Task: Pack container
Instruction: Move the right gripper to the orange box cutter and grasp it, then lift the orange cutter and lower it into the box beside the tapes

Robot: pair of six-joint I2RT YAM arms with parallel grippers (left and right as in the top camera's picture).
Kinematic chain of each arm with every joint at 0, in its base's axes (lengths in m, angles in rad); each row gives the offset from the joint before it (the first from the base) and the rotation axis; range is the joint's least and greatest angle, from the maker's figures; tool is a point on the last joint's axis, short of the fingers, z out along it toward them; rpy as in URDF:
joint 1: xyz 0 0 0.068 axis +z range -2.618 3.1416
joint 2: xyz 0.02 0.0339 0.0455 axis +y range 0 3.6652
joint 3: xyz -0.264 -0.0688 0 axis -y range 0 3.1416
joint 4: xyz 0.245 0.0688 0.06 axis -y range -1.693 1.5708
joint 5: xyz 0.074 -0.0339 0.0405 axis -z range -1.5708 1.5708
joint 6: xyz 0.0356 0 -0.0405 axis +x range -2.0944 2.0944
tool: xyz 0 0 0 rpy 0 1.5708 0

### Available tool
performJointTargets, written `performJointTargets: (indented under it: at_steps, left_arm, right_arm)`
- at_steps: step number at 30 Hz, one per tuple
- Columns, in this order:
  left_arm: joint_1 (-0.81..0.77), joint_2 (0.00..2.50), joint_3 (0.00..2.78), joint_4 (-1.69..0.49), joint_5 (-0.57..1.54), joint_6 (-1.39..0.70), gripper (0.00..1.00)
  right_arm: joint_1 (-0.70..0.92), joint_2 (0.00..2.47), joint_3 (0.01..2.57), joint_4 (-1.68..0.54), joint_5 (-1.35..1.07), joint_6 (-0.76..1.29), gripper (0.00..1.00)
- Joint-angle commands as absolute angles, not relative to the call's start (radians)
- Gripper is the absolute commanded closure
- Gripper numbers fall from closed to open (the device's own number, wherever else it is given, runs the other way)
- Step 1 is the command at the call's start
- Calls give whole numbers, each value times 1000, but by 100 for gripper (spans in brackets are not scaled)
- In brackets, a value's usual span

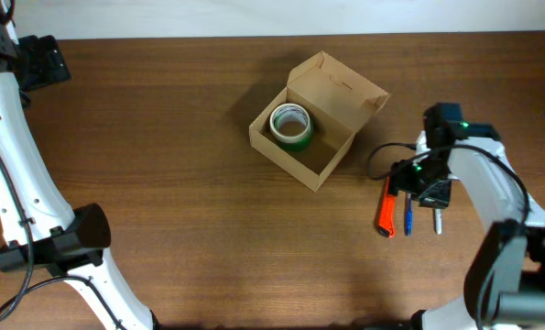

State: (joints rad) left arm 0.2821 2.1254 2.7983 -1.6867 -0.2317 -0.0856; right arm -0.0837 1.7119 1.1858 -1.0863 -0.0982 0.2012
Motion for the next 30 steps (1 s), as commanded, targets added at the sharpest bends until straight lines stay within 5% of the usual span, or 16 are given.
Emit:
performJointTargets:
  at_steps: [1, 6, 20, 30]
  left_arm:
    - [286, 2133, 2795, -1687, -224, -74, 0]
    - [286, 2133, 2795, -1687, -224, -74, 0]
    - [286, 2133, 2795, -1687, -224, -74, 0]
    - [286, 2133, 2795, -1687, -224, -74, 0]
  right_arm:
    - [-44, 1783, 1182, -1060, -127, 196, 27]
    - [-32, 1853, 1182, -1027, -120, 231, 38]
    - [-33, 1875, 1077, -904, -93, 271, 39]
    - [-33, 1874, 1057, -854, -126, 266, 83]
